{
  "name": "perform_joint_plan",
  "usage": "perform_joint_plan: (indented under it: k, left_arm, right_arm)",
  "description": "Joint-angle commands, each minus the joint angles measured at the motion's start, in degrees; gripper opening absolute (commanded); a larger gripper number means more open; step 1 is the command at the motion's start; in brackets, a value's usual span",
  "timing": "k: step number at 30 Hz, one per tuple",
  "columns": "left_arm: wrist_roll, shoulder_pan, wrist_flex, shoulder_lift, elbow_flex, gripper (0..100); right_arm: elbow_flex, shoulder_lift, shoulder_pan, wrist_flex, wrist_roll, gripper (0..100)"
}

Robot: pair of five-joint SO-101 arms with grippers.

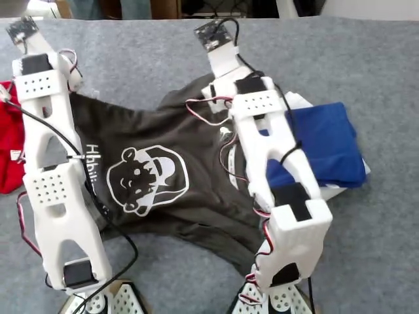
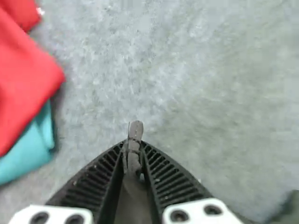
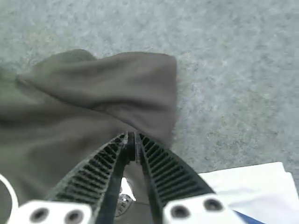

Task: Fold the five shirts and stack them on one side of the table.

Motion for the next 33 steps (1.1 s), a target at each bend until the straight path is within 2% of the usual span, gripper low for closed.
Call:
perform_joint_plan:
  k: [1,4,6,9,14,18,20,21,26,33]
  left_arm:
    - [-0.88,-1.98,-1.85,2.46,-2.24,9]
    - [3.34,-3.82,0.18,4.13,-2.59,22]
    - [6.24,-5.32,2.64,4.13,-4.44,25]
    - [6.51,-6.81,8.35,4.13,-11.12,25]
    - [6.59,-6.55,22.07,4.57,-29.49,24]
    - [5.19,-5.23,21.98,2.73,-31.69,11]
    - [-1.14,-3.03,22.07,1.05,-28.44,7]
    - [-2.02,-1.8,22.07,0.26,-24.84,5]
    - [0.09,1.63,21.63,-2.99,1.8,3]
    - [0.62,-2.15,12.04,-4.04,26.95,3]
  right_arm:
    - [-2.95,-0.04,-1.49,-0.26,-0.09,2.1]
    - [-2.95,0.13,-1.76,-0.26,-0.09,2.1]
    - [-2.95,0.13,-1.76,-0.26,-0.09,2.1]
    - [-2.59,0.22,-2.02,-0.26,-0.09,2.1]
    - [-3.03,2.68,-2.37,-0.26,-0.09,2.1]
    - [-4.53,4.26,-2.37,0.26,-0.09,2.1]
    - [-4.7,4.53,-2.37,0.26,-0.09,2.1]
    - [-4.7,4.62,-2.37,0.26,-0.09,2.1]
    - [-4.88,4.62,-2.11,0.26,-0.09,2.1]
    - [-4.97,4.62,-2.02,0.26,-0.09,2.1]
